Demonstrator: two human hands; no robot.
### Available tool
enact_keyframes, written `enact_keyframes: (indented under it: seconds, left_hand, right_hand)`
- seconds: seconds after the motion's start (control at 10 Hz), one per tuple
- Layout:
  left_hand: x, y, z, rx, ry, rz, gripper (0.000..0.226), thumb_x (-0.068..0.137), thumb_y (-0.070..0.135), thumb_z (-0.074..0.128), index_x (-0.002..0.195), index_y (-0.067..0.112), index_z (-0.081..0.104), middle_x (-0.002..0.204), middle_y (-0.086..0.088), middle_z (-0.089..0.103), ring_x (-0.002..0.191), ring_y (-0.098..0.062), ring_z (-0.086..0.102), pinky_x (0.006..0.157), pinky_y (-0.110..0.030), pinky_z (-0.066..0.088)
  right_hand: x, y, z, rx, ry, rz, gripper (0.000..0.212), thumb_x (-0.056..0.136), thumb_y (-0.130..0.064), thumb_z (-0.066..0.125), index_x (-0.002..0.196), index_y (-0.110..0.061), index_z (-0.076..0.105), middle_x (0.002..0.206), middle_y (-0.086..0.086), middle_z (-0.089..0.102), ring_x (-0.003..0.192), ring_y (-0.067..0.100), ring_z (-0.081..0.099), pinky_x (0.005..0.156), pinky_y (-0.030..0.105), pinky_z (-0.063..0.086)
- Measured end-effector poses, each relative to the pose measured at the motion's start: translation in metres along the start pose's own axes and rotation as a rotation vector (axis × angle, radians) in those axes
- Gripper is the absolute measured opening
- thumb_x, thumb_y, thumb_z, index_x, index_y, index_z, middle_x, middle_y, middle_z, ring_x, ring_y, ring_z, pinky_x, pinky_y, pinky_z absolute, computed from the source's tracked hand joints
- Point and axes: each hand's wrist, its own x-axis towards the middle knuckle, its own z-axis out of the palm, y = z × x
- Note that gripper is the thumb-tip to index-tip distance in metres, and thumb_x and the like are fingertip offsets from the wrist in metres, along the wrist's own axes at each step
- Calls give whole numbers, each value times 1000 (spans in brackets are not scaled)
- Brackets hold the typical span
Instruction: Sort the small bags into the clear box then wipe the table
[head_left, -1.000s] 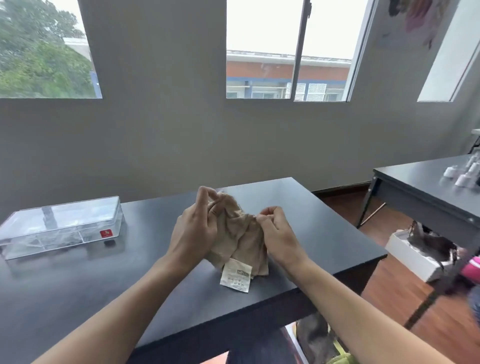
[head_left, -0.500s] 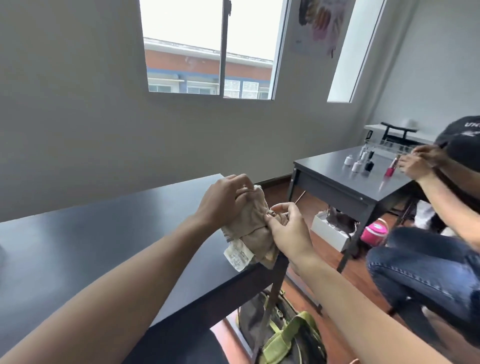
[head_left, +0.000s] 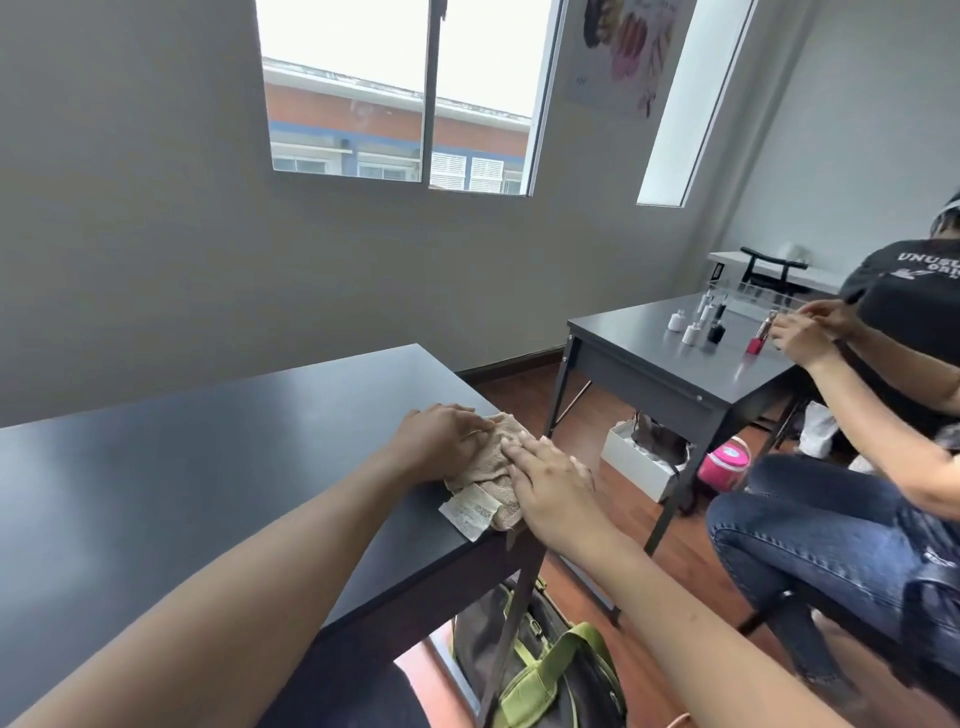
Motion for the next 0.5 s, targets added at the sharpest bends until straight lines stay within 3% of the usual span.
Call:
enact_keyframes:
  seconds: [0.3,0.5]
  left_hand:
    - [-29,-24,-24,70,43,26,42,99,53,47,136,38,60,150,9,54,138,-15,49,114,-40,33]
    - [-76,-66,-58,115,100,-80,47,100,53,47,142,34,56,153,9,51,138,-18,49,116,-38,33]
  right_hand:
    - [12,-27,-7,-53,5,30,45,107,-32,32,148,-25,50,159,-2,43,155,21,23,125,56,2]
    - [31,-84,14,-8,35,-133,47,105,-36,32,143,-21,55,151,4,52,146,24,38,124,52,17]
